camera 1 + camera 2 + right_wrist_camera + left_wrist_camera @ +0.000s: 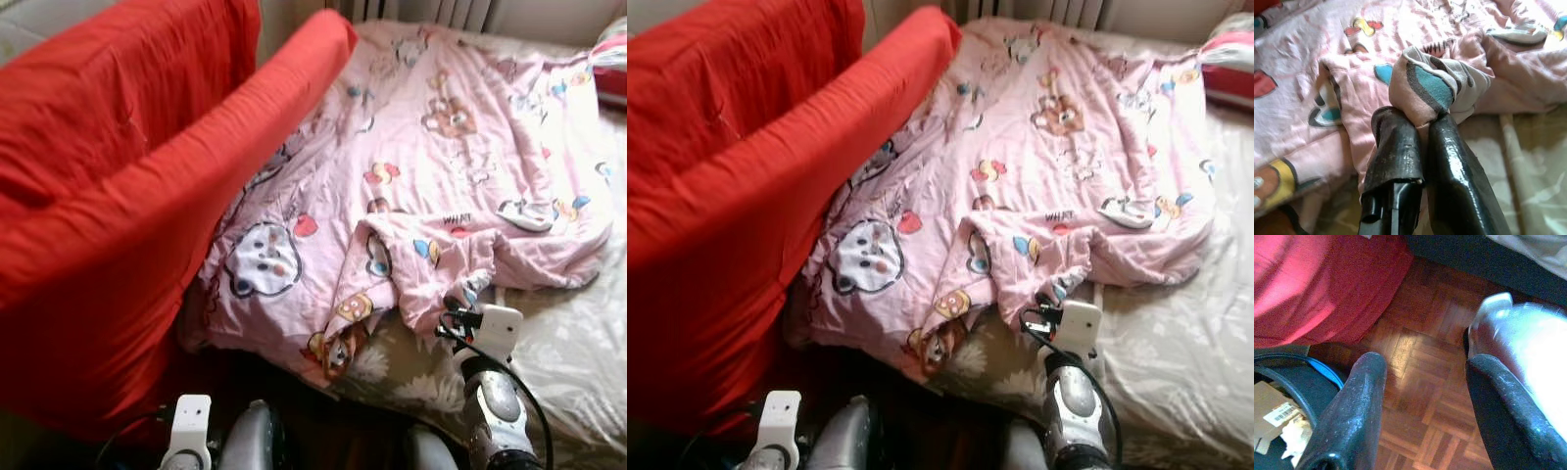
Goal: Clean up the room
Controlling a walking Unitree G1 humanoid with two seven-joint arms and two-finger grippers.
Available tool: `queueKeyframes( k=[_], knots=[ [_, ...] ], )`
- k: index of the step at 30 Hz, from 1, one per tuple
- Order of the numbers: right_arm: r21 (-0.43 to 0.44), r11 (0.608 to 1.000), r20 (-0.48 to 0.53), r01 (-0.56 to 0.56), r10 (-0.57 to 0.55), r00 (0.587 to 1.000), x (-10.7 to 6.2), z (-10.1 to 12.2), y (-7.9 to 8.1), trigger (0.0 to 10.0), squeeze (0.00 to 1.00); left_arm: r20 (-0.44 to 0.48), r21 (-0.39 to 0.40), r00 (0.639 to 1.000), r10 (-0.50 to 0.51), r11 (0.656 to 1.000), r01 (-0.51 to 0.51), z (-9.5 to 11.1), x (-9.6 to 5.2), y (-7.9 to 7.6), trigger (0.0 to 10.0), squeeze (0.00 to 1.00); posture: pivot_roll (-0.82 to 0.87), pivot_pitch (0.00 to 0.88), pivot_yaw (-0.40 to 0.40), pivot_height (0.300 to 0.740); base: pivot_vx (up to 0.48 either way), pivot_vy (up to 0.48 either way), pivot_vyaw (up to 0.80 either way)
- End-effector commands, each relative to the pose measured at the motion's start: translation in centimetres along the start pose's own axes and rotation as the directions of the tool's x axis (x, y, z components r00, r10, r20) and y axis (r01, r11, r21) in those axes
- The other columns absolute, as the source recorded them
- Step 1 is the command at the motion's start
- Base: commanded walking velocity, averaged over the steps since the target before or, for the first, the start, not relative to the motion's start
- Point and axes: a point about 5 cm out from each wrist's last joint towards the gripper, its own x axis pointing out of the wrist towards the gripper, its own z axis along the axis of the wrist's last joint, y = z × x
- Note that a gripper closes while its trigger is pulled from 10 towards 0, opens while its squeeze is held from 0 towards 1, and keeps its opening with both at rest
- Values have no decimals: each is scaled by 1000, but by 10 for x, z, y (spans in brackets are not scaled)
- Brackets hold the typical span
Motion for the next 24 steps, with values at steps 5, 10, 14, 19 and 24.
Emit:
queueKeyframes(
  k=[5, 10, 14, 19, 24],
  knots=[
    [-1, 1000, 24, 9, -9, 1000, -1, 2, 0, 10000, 0, -33, -3, 999, -3, 1000, 3, -9, -2, 1, 10000, 0, -57, 161, 31, 740, 0, 0, 0],
    [4, 1000, 38, 9, -9, 999, 0, 4, 1, 10000, 0, -34, -3, 999, -5, 1000, 5, -9, -2, 1, 10000, 0, -57, 161, 32, 740, 0, 0, 0],
    [8, 1000, 48, 11, -11, 999, 1, 7, 1, 10000, 0, -35, -2, 999, -8, 1000, 8, -9, -2, 1, 10000, 0, -55, 159, 31, 740, 0, 0, 0],
    [10, 1000, 51, 13, -14, 999, 2, 8, 1, 10000, 0, -36, -1, 999, -12, 1000, 12, -9, -2, 0, 10000, 0, -55, 156, 29, 740, 0, 0, 0],
    [3, 1000, 31, 18, -19, 999, 2, 7, 1, 10000, 0, -38, -2, 999, -15, 1000, 15, -9, -2, -1, 10000, 0, -56, 155, 27, 740, 0, 0, 0]
  ],
)
